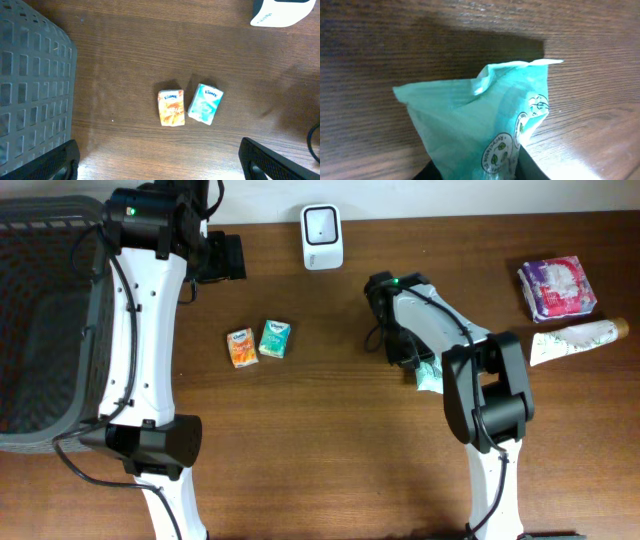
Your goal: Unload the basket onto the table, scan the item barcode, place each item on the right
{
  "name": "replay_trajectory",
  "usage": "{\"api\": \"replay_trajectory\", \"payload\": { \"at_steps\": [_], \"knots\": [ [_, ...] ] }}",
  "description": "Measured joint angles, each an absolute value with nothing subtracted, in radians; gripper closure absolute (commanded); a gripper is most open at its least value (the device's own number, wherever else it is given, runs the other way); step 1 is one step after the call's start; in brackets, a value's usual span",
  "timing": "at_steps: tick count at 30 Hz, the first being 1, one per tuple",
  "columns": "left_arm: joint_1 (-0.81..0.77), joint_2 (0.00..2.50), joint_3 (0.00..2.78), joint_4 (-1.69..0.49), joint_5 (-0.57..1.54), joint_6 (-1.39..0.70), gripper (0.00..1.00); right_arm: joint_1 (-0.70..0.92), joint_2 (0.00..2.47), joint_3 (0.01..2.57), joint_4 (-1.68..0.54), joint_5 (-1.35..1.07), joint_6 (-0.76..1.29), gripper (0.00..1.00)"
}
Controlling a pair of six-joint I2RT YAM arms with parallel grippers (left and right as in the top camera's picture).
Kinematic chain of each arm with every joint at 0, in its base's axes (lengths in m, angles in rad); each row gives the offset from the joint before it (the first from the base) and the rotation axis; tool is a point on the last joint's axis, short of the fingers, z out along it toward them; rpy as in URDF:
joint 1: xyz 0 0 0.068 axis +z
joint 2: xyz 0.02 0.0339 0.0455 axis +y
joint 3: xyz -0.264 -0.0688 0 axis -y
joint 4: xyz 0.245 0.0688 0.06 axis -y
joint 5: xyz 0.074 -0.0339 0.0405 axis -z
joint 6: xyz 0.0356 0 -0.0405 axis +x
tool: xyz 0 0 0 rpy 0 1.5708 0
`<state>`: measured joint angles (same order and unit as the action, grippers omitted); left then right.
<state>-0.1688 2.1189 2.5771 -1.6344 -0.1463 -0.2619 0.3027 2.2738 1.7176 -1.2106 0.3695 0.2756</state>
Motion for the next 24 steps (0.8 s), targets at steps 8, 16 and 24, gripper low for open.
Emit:
{"api": "replay_trajectory", "payload": {
  "at_steps": [8,16,24],
  "knots": [
    [-0.169,2.119,2.577,-1.634,-0.146,-0.262,0.01,0.238,2.283,1.971,-1.269,-0.431,0.047,0.84],
    [-0.169,2.119,2.577,-1.634,-0.146,-0.262,0.01,0.087,2.299,1.681,-1.032,-0.852,-0.014,0.42],
    [-0.169,2.119,2.577,-1.634,-0.147,-0.262,0.01,-0.106,2.302,1.798,-1.333,-0.79,-0.088,0.17]
  ]
}}
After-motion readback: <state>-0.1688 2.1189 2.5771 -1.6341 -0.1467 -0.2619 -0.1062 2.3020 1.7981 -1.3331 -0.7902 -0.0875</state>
